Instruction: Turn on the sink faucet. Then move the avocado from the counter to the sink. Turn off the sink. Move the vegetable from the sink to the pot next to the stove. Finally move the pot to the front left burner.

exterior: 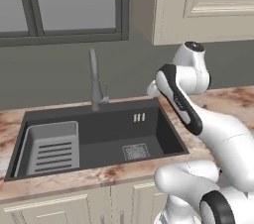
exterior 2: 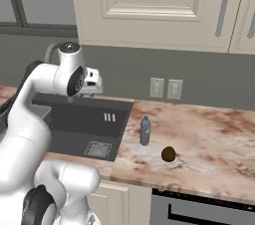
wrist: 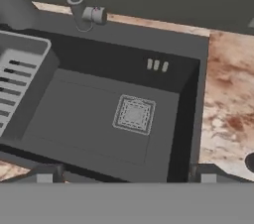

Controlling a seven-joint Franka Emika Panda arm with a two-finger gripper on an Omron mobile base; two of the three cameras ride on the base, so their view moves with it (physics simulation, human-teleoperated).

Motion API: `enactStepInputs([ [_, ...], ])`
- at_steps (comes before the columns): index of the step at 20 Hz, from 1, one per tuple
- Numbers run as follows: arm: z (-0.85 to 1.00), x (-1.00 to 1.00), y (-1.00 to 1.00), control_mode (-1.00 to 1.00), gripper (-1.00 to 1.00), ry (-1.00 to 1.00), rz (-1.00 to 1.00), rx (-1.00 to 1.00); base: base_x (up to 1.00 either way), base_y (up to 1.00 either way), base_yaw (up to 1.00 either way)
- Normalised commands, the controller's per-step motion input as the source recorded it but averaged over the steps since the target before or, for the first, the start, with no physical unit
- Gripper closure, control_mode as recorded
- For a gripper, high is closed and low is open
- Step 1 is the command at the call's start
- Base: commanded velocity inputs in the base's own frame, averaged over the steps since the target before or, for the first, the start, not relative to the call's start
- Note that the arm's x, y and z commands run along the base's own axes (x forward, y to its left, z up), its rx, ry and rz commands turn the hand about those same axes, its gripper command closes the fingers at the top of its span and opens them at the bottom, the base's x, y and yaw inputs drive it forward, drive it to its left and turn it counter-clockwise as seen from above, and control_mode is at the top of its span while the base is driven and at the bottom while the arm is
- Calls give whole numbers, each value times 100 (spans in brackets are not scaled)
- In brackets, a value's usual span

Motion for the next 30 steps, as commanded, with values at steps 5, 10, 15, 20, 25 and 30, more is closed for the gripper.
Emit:
enactStepInputs([
  [5, -37, 18, 22, -100, -100, -21, 27, 14, 0, 0, 0],
  [10, -21, 52, 36, -100, -100, -16, 31, 11, 0, 0, 0],
  [15, -3, 63, 16, -100, -100, -20, 27, 8, 0, 0, 0],
  [20, -2, 58, 4, -100, -100, -12, 20, 2, 0, 0, 0],
  [25, -1, 26, 5, -100, -100, 0, 12, 0, 0, 0, 0],
  [30, 0, 55, 25, -100, -100, -5, 4, 0, 0, 0, 0],
])
